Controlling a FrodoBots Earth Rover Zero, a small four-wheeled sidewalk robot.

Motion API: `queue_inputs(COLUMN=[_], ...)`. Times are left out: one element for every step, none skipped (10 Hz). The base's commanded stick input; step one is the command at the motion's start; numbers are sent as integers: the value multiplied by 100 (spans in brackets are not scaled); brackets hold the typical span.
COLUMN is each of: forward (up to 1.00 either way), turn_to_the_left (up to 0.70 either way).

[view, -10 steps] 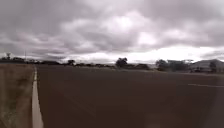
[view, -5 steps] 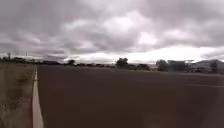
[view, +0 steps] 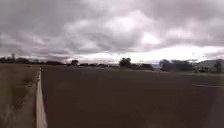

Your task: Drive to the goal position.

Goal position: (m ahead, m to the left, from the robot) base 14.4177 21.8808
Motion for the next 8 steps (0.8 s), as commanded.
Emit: queue_inputs(forward=[0,0,0,0,0,0,0,0], turn_to_the_left=[0,0,0,0,0,0,49,84])
